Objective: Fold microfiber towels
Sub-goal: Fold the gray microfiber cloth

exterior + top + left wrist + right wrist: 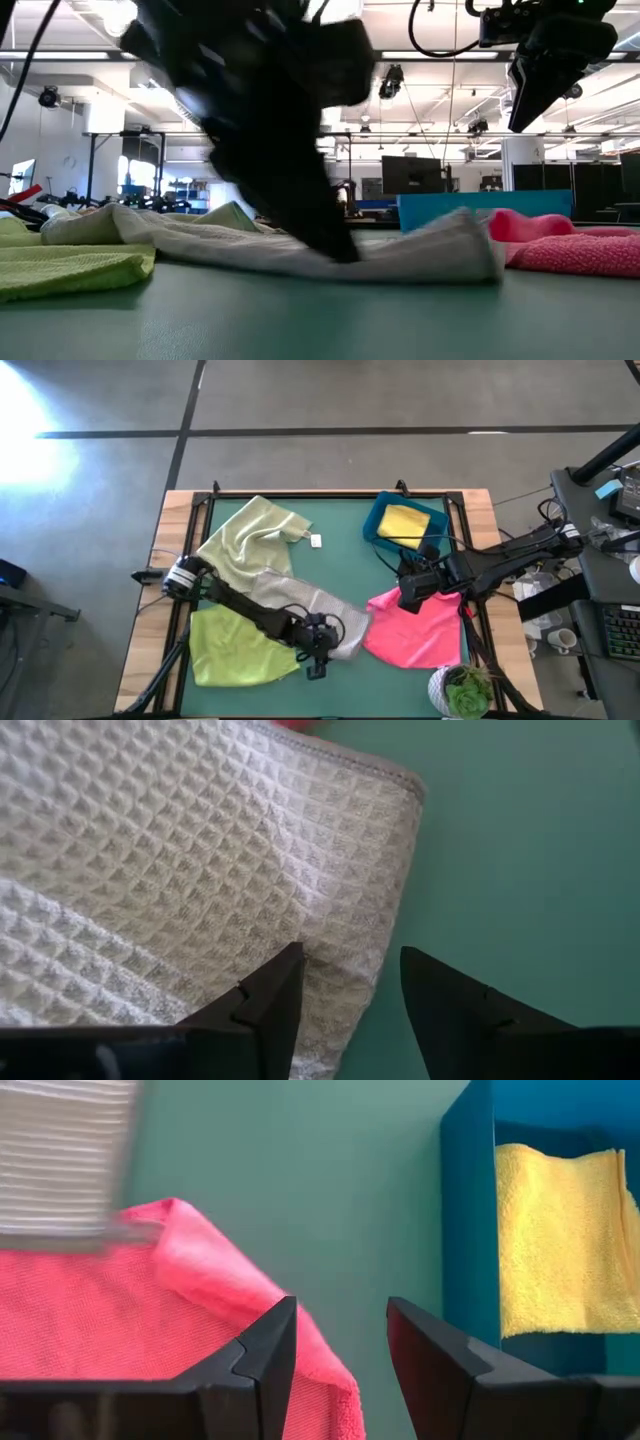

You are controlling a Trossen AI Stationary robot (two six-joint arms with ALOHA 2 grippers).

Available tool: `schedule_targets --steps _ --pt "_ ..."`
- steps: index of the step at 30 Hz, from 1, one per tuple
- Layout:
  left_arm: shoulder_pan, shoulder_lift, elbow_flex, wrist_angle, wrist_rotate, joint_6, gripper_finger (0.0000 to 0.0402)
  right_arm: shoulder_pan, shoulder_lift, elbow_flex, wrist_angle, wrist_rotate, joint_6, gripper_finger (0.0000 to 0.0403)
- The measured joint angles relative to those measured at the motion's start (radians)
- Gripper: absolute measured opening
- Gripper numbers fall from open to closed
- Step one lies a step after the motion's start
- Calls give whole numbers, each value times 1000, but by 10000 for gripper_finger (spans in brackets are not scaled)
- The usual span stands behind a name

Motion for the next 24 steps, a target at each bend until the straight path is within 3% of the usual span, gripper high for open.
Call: schedule_targets --steps 6,11,15,19,24 --pt "-72 -35 -2 -121 158 -2 154 0 0 0 12 0 0 148" --pt "-135 -94 -5 -224 175 -8 154 0 0 0 56 0 -18 148" --pt "-176 -152 -11 -261 173 -100 154 0 0 0 105 -14 -95 148" --pt "-223 -198 34 -242 139 -162 154 0 1 -1 228 -126 -254 148" --pt "-281 -166 93 -263 48 -165 154 1 10 -14 476 -394 -465 148"
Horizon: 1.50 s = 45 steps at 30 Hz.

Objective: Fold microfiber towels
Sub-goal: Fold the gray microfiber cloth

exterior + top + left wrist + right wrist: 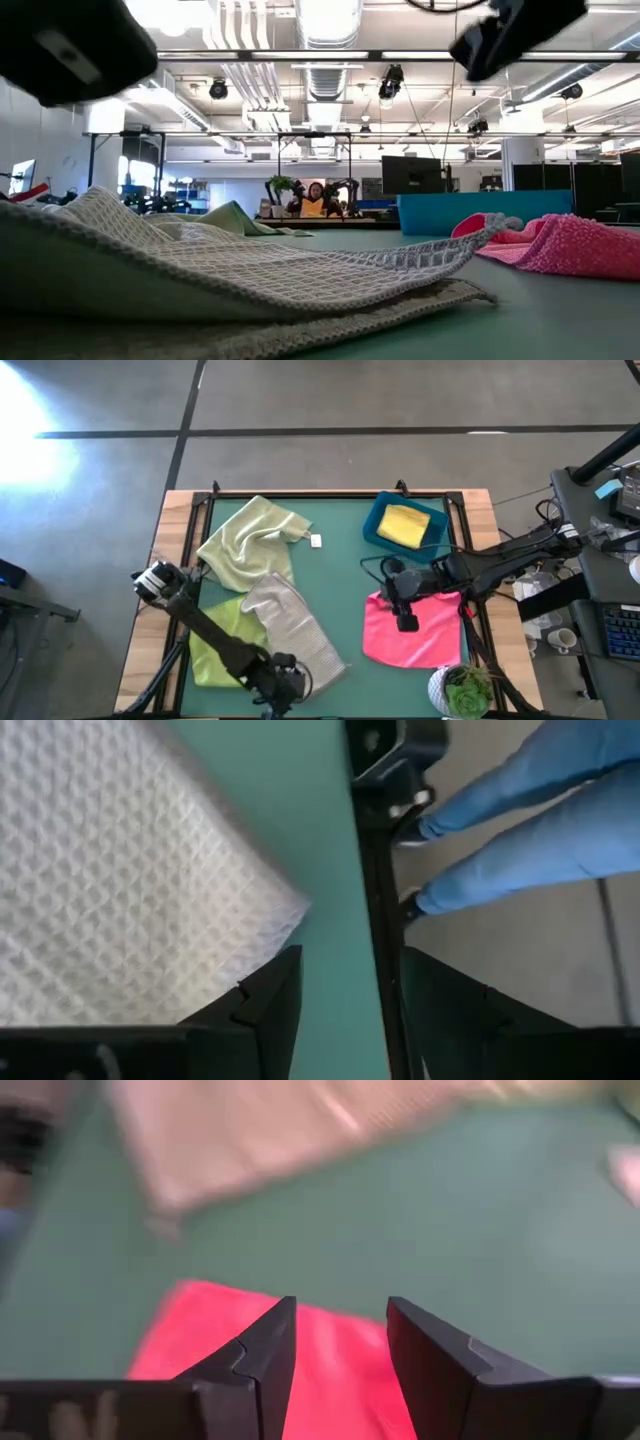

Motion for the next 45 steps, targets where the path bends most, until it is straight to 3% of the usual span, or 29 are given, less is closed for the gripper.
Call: schedule_targets --steps 3,8,18,25,45 --pt "-14 23 41 -22 -82 -3 154 13 14 -1 107 -80 -89 148" --pt "-13 58 98 -115 -192 11 154 55 79 -2 166 -87 -175 148" --pt "-39 75 130 -165 -195 58 154 128 302 -1 324 -118 -354 148" --pt "-34 75 120 -163 -198 66 154 140 438 28 434 -187 -352 148" --pt "-32 174 123 -96 -205 138 154 146 726 273 405 -270 -359 148"
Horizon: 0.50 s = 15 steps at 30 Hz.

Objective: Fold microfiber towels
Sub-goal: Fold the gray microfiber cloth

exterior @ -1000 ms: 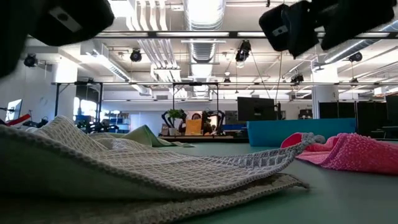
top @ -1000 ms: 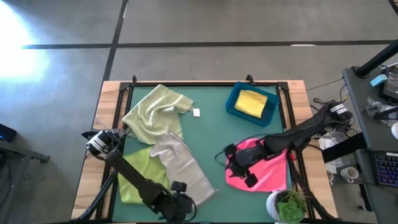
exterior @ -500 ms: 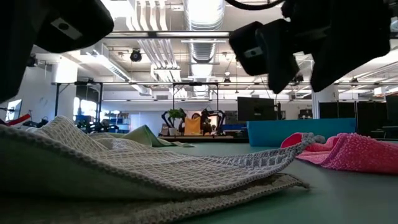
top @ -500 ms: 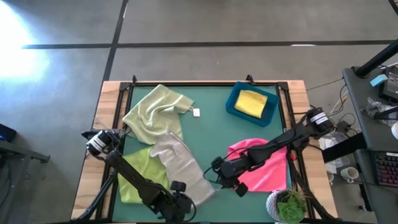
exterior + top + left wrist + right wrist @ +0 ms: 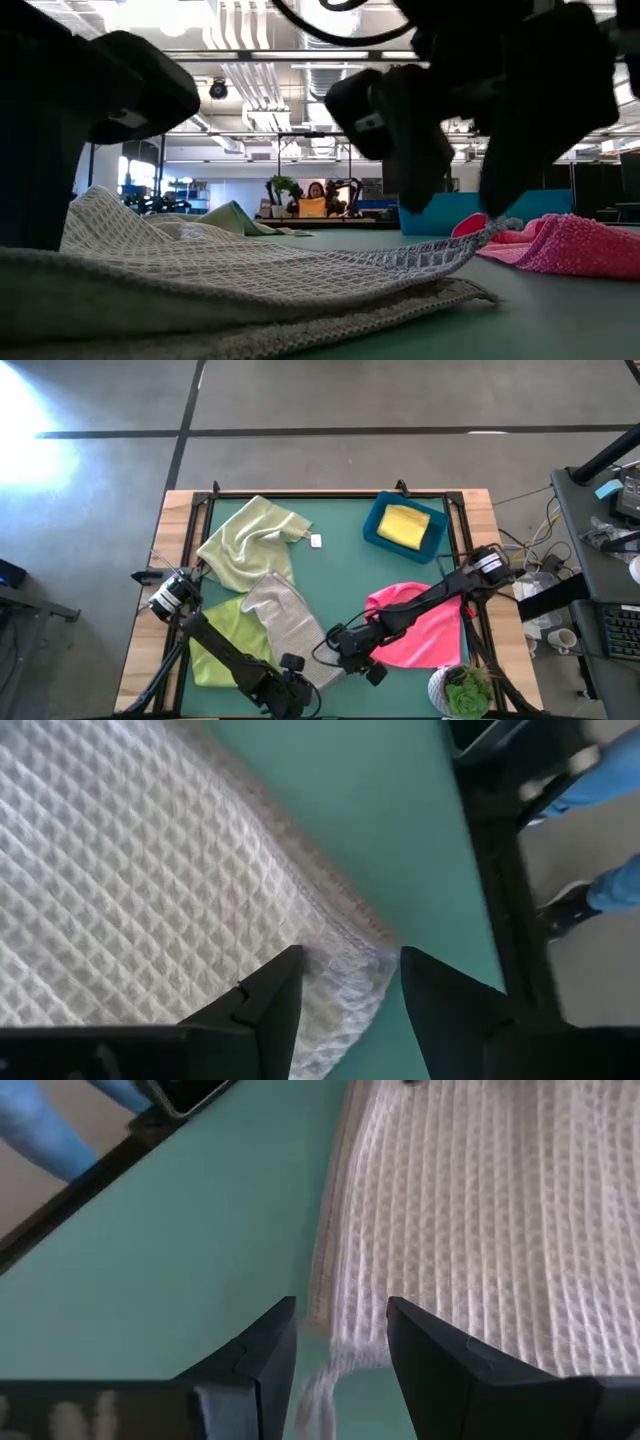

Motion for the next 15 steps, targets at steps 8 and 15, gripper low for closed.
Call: schedule_targets --steps 8,15 --pt "0 6 -21 14 -3 -1 154 2 80 39 -2 -3 13 148" --pt "-1 5 -38 25 -6 -1 154 4 131 57 5 -24 39 148"
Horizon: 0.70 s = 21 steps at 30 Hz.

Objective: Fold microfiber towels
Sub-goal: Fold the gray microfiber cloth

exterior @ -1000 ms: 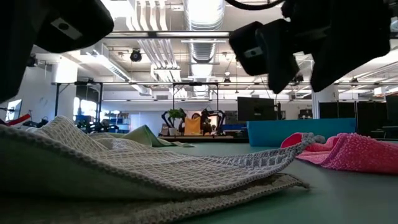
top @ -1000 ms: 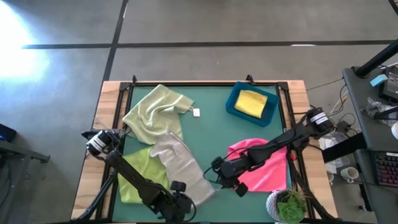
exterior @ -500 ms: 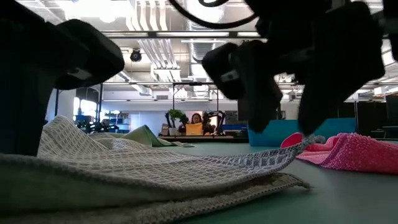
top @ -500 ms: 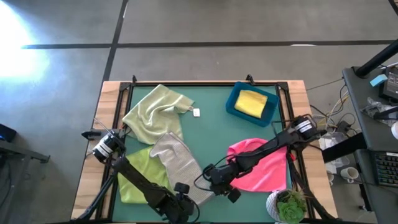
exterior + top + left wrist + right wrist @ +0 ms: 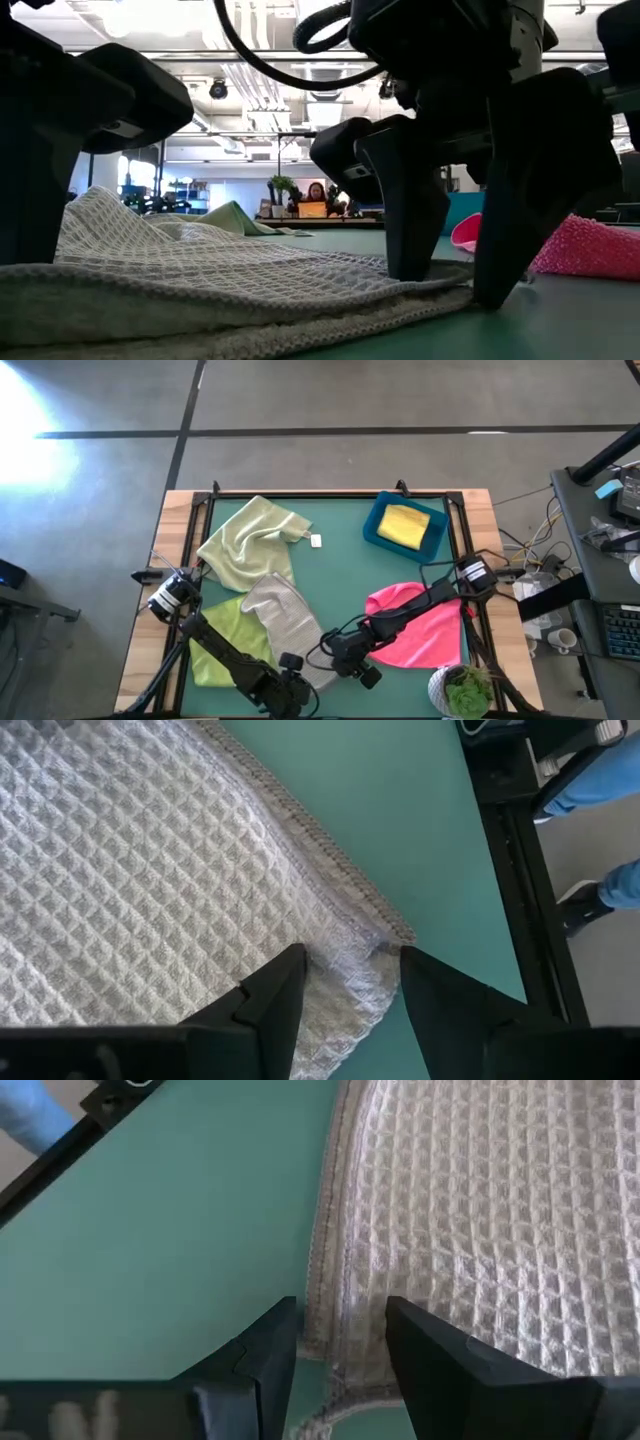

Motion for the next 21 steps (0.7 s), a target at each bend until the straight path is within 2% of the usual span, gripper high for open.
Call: schedule_targets --steps 4,7,10,14,17,21 --pt "2 1 -1 0 2 0 154 0 18 18 -1 0 16 142" --pt "7 2 -1 -5 8 -25 142 0 26 26 -6 3 55 120" --pt "13 2 -2 -7 9 -88 111 -1 27 30 -10 11 60 79" --pt "14 2 -3 -13 8 -107 50 -1 27 30 -13 7 85 21" --pt "14 3 -4 -12 3 -135 10 -1 15 29 -25 7 116 13" --pt "15 -4 -5 -5 7 -240 8 1 -23 23 -61 6 166 10"
